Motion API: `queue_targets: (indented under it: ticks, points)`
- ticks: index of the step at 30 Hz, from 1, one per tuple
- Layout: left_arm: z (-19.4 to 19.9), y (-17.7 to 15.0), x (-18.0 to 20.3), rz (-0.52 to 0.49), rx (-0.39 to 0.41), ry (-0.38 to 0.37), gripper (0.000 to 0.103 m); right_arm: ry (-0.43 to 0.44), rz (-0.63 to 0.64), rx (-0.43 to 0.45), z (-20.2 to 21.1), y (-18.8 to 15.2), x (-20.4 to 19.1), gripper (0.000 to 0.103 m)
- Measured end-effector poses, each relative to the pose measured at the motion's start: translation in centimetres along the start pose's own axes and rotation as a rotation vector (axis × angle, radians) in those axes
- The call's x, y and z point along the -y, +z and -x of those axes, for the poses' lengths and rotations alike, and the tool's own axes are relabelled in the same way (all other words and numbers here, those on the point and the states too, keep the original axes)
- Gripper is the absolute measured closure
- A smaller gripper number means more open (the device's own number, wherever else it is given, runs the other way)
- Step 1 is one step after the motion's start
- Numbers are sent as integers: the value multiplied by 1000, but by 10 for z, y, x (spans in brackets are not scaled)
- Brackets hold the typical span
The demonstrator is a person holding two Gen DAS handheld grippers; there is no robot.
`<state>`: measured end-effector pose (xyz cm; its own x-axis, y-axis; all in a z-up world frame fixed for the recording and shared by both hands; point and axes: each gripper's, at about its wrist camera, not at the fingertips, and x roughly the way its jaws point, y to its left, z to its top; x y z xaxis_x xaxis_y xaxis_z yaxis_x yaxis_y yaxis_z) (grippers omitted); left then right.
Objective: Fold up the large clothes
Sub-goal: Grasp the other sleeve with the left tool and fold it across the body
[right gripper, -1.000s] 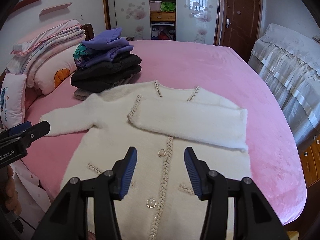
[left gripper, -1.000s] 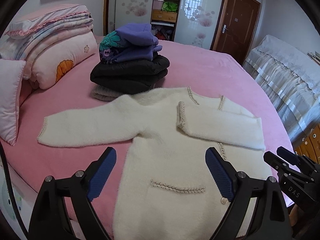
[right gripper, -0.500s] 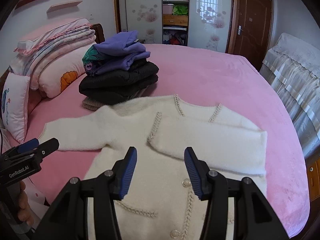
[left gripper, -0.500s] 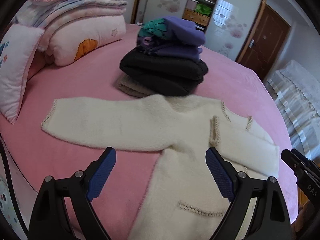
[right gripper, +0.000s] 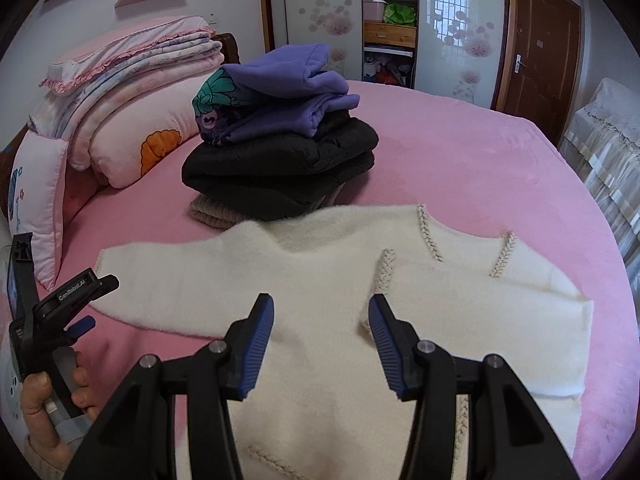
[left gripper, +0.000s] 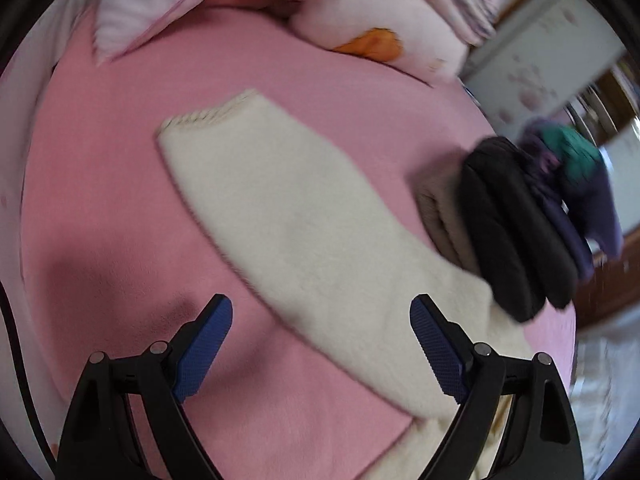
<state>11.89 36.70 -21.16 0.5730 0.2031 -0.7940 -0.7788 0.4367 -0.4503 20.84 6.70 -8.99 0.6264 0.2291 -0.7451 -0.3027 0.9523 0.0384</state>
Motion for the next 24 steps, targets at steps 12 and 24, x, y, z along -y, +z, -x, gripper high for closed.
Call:
queue_targets:
  ticks: [12, 24]
  points:
    - [-61, -4, -37, 230, 112, 44, 22, 20, 13, -110, -32, -33, -4, 53]
    - [-13, 17, 17, 109, 213, 3, 97, 10, -57, -153, -35, -47, 36, 53]
